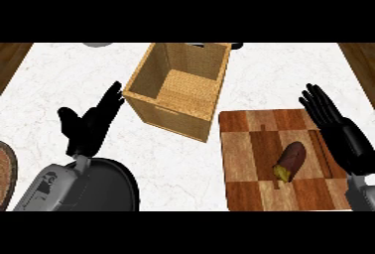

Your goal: Pick the sweet potato from the cutting board and place it in the basket

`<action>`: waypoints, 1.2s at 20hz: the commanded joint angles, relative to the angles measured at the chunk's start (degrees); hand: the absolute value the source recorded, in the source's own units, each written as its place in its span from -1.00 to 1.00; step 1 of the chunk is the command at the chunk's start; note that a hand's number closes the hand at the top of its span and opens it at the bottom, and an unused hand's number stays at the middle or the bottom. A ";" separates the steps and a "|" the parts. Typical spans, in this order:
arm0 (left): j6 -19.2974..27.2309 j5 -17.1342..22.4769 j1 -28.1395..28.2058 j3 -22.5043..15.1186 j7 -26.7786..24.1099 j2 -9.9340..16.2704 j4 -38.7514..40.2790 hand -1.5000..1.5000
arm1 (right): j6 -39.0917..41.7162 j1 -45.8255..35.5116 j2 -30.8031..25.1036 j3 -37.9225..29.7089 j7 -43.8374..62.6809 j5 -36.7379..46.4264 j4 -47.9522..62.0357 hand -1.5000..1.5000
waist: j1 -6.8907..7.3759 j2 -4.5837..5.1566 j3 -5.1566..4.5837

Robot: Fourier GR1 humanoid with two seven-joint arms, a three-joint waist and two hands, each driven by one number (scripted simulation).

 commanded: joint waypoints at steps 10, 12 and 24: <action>0.77 1.25 2.55 8.49 2.41 7.89 2.61 0.00 | -3.38 5.69 11.73 -20.20 -46.25 0.51 4.21 -1.00 | -0.17 -0.94 -0.38; -0.07 0.24 4.49 8.17 1.13 7.99 3.53 0.00 | -8.49 7.63 18.57 -16.88 -47.75 1.43 -0.76 -1.00 | -0.37 -1.23 -0.56; -1.22 -0.32 4.88 10.27 1.93 8.19 2.48 0.00 | -15.35 28.01 5.28 -20.77 -9.83 -1.20 -26.39 -1.00 | -1.59 -1.50 -0.78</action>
